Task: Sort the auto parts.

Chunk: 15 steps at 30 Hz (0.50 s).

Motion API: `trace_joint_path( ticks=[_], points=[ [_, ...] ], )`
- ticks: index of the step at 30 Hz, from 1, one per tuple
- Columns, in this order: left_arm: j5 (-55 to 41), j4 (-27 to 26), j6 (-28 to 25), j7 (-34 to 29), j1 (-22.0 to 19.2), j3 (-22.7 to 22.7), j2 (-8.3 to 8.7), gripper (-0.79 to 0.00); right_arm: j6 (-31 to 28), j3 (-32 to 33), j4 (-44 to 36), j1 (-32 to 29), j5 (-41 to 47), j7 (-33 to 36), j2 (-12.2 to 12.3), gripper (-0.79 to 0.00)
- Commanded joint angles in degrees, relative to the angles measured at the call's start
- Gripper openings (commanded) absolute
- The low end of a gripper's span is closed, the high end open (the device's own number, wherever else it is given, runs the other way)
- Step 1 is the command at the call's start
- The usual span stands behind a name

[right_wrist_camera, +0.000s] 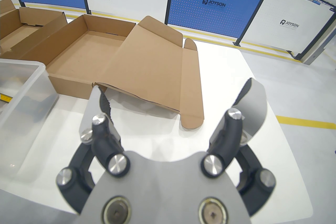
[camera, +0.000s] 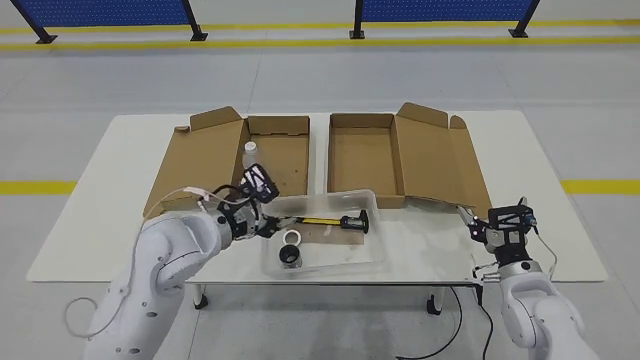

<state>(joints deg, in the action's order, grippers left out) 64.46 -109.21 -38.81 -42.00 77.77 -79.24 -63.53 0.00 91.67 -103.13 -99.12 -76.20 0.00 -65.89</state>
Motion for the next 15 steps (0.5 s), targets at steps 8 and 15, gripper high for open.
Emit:
trace_joint_path(
  ticks=[8,15],
  points=[
    [-3.21,3.64,-5.58,-7.23,-3.67,4.42,0.49,0.000,0.00,0.00,0.00,0.00,0.00,0.00,0.00,0.000],
    [-1.38,10.92,-4.59,-6.25,-8.49,9.40,0.07,-0.175,0.00,0.00,0.00,0.00,0.00,0.00,0.00,0.000]
  ],
)
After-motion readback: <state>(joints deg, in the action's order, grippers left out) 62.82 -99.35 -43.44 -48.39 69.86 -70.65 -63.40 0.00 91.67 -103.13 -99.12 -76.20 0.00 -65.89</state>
